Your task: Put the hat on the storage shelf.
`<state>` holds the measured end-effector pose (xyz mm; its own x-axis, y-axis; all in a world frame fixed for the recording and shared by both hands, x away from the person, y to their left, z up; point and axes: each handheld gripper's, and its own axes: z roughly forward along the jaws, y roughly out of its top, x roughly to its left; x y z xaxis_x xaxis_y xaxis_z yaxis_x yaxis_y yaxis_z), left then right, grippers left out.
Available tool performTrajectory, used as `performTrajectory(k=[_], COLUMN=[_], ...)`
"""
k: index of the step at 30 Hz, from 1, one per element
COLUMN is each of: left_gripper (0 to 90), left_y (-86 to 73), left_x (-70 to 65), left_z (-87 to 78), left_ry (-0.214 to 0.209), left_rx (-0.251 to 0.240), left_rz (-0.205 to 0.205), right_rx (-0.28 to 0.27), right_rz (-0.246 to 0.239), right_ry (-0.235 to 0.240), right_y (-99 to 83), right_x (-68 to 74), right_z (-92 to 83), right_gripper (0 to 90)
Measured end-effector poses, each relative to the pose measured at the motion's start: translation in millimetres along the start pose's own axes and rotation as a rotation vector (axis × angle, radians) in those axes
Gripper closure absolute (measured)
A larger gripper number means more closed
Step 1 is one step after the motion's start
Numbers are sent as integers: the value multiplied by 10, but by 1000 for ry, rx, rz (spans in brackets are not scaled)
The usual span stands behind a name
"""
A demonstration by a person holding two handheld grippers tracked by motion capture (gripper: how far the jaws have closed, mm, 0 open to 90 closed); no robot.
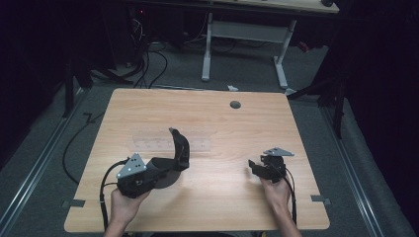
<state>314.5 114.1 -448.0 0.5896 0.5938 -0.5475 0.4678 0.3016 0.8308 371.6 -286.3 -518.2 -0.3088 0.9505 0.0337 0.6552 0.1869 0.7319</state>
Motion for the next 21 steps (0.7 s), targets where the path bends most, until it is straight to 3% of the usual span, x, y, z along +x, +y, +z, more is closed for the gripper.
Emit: performTrajectory(k=[5, 8, 17, 21], left_gripper=[854, 852, 853, 852], left_y=[86, 162, 323, 384], left_x=[46, 65, 162, 185], left_z=[-33, -54, -122, -142], left_ry=[22, 36, 73, 84], left_rx=[-34, -50, -129, -147], left_rz=[-9, -7, -57, -47], right_rx=[25, 5, 8, 8], right_rz=[-13, -33, -42, -41], right_ry=[-23, -37, -32, -32], right_y=[-72, -114, -117, -117], right_x=[-34, -14, 0, 1], right_z=[68, 59, 59, 59], right_gripper=[415, 418, 384, 384])
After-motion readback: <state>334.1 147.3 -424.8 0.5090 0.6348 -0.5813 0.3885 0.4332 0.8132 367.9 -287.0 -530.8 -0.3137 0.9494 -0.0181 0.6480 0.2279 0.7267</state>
